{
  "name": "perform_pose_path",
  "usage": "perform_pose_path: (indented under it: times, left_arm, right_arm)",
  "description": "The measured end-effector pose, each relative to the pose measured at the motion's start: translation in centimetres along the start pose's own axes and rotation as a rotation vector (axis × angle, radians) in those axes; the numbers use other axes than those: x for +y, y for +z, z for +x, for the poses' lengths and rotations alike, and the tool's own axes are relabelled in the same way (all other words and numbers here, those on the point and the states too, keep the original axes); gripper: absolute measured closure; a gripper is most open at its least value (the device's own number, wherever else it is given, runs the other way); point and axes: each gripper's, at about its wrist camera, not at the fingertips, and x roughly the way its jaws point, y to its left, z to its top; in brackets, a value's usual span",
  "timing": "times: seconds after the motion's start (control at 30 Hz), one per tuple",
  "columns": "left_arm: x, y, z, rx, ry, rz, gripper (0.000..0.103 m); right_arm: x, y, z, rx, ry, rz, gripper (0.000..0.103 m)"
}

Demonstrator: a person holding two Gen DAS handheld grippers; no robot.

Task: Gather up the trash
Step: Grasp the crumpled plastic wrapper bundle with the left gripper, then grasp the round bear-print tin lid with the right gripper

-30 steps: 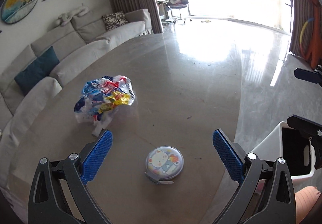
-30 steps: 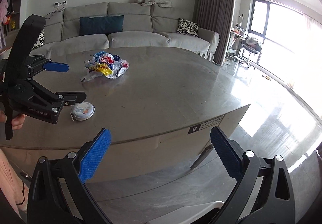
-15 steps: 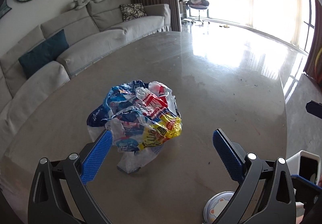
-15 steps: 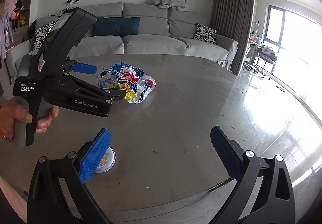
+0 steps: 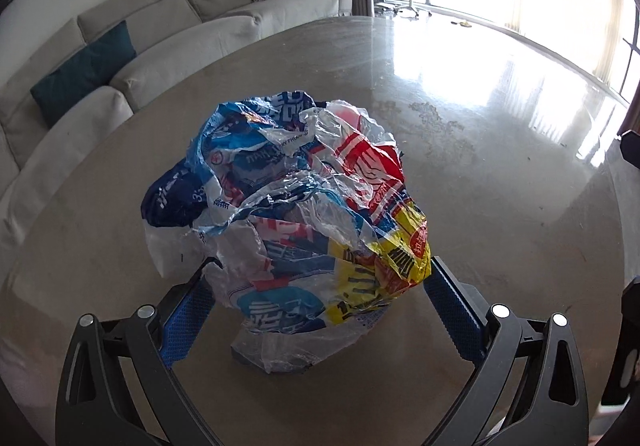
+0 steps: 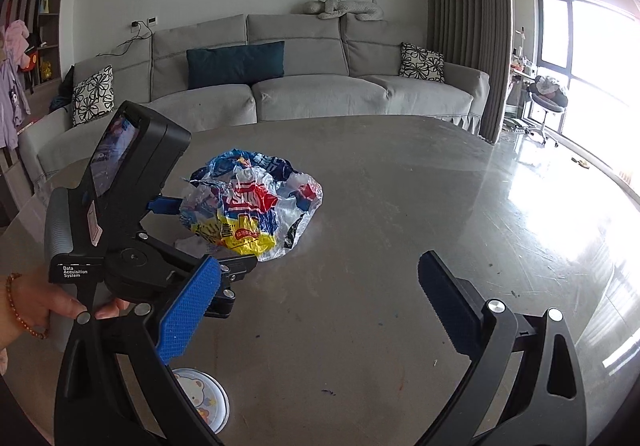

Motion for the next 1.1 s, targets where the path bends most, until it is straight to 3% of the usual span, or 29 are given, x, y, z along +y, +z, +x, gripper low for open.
perform_pose_path:
  times: [0.07, 0.13, 0.17, 0.27, 0.37, 0.6, 0.77, 0.87, 1.1]
  left_arm:
    - [0.3, -0.1, 0.8, 0.02, -0.009, -0.022, 0.009]
    - [1.1, -0.2, 1.1, 0.011, -0.004, -0.063, 0.033]
    - [1.5, -0.1, 1.0, 0.004, 0.016, -0.076, 0.05]
    - [2.2, 0.1, 0.9, 0.011, 0.015, -0.09, 0.075]
    - [2.6, 0.0, -0.4, -0.037, 0.013, -0.111, 0.084]
    - [1.9, -0.8, -5.1, -0.138, 0.053, -0.097, 0.086]
    - [0.7, -3.3, -9.9, -0.196, 0.147, -0.077, 0.086]
    - [-0.2, -5.3, -11.9, -0.199, 0.204, -0.074, 0.086]
    - [0.5, -8.6, -14.9, -0.175, 0.22, -0.163, 0.086]
  right_arm:
    - [0.0, 0.2, -0.2, -0.005, 0.0, -0.002, 0.005]
    - [0.0, 0.1, -0.2, -0.006, -0.003, -0.006, 0.005]
    - [0.0, 0.1, -0.3, -0.008, -0.005, -0.009, 0.005]
    - [0.1, -0.1, -0.6, -0.011, -0.017, -0.018, 0.005]
    - [-0.1, -0.6, -0.9, -0.009, -0.023, -0.019, 0.005]
    - [0.0, -1.2, -1.5, -0.002, -0.016, 0.002, 0.005]
    - [0.9, -1.9, -2.3, 0.008, 0.043, 0.022, 0.005]
    - [2.2, -2.8, -2.5, 0.026, 0.069, 0.0, 0.005]
    - [5.1, -4.7, -2.1, 0.078, 0.115, -0.039, 0.005]
